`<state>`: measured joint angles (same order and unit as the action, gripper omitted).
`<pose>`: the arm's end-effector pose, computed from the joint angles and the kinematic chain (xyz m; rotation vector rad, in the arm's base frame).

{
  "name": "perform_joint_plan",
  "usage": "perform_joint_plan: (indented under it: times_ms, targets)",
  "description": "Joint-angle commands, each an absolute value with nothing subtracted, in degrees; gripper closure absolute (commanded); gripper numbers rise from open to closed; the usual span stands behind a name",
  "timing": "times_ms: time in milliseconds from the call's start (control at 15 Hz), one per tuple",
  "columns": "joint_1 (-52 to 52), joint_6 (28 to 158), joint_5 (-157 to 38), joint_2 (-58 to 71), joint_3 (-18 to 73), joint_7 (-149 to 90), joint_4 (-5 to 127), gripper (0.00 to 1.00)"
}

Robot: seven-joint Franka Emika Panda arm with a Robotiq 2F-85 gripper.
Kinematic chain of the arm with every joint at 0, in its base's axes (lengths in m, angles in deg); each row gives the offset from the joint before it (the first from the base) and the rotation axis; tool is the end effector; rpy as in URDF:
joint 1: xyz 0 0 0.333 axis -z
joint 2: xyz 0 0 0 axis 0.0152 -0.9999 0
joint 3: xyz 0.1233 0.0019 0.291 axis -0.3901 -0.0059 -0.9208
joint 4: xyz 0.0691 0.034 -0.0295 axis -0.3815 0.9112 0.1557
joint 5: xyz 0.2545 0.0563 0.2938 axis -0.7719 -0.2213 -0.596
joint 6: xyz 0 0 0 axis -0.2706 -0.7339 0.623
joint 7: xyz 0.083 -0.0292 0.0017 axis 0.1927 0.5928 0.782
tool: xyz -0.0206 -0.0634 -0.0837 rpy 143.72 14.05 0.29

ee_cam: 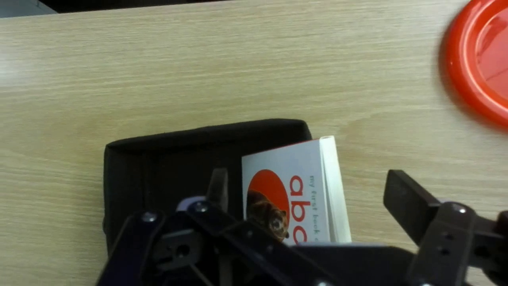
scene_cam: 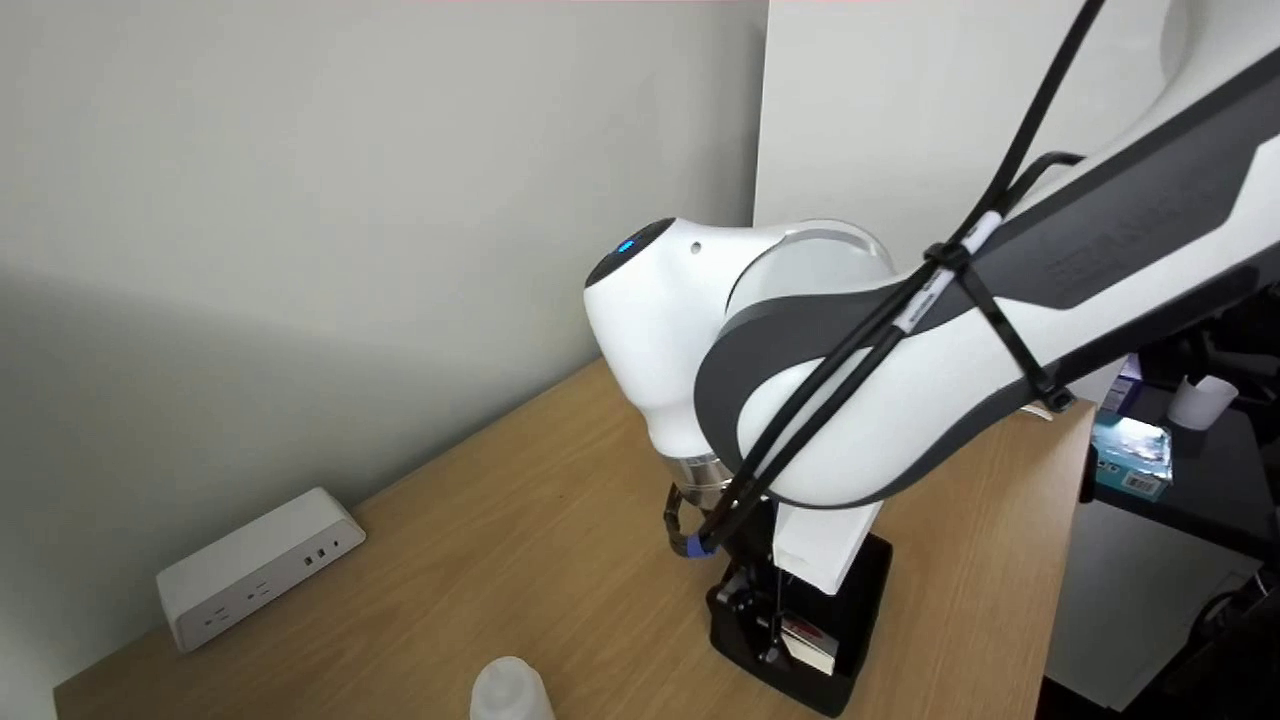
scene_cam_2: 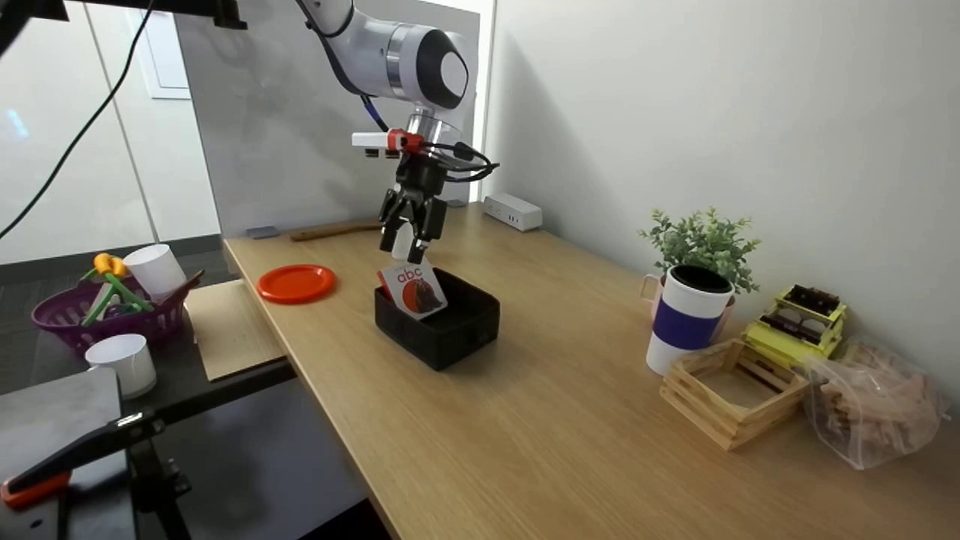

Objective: Put the book in the black box on the table

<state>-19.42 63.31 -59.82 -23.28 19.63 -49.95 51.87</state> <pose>0.6138 0.2653 0.1766 2.9204 -0.0159 -0.5892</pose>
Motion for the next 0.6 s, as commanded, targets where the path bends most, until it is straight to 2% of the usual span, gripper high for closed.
perform_joint_plan:
  times_ms: [0, 533]
  targets:
    - [-20.7, 57.8, -57.9, -26.7, 19.6, -47.3, 45.4, 0.00]
    - [-22.3, 48.2, -52.4, -32.6, 21.9, -47.6, 37.6, 0.00]
